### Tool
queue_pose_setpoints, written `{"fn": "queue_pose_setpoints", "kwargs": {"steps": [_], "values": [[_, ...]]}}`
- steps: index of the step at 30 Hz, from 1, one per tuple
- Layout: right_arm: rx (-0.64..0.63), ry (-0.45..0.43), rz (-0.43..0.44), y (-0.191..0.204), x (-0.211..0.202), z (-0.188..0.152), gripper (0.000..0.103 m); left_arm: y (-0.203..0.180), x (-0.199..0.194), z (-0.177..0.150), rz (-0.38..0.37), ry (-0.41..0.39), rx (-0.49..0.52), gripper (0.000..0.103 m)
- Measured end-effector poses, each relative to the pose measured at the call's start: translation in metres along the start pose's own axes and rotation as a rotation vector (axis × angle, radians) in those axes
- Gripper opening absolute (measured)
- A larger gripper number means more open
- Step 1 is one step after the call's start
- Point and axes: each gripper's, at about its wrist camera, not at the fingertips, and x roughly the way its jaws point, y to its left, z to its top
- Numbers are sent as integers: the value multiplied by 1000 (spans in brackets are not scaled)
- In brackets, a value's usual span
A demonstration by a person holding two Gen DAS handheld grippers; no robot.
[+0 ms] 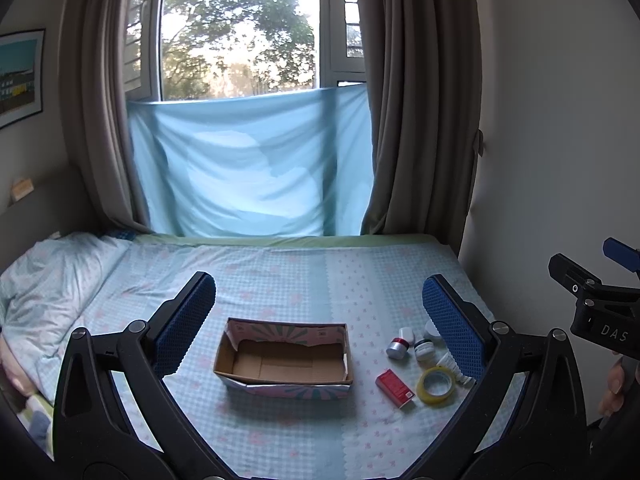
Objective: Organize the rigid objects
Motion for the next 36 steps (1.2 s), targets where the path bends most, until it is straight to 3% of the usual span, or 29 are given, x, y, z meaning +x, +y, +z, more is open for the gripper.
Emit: {"fn": "queue_pose_setpoints", "kwargs": {"steps": [36], "values": [[10,-10,-5,7,-3,-4,103,4,-6,-2,4,-11,-1,103]]}}
